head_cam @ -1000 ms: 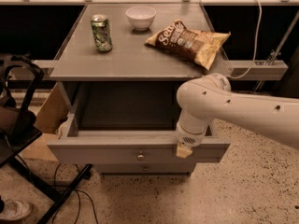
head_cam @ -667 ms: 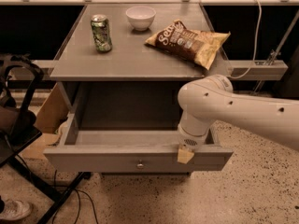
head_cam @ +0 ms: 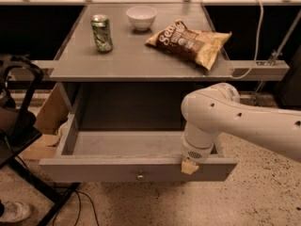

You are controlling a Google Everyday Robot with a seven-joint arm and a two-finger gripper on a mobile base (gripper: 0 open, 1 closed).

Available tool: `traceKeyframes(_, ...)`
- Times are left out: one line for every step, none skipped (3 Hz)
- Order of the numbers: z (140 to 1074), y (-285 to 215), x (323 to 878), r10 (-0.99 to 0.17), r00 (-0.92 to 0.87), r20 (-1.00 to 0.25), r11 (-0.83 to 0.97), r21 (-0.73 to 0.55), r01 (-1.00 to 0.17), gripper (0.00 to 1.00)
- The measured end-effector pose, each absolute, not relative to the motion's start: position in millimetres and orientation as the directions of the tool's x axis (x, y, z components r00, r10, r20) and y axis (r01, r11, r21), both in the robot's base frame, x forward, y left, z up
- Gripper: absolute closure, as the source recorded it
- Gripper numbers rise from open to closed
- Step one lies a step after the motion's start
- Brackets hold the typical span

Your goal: Open top drawer

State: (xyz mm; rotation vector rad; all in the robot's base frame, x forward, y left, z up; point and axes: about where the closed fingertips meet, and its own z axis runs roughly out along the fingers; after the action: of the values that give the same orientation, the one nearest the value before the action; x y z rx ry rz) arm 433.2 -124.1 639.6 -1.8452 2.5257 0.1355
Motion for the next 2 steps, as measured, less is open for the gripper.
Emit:
traceKeyframes(640.0, -125.8, 416.7, -0.946, -0.318, -0.058, 0.314, 0.07, -0.947, 1.0)
traceKeyframes(640.9, -126.2, 413.6, -0.945, -0.32, -0.058, 0.316, 0.071, -0.946, 1.0)
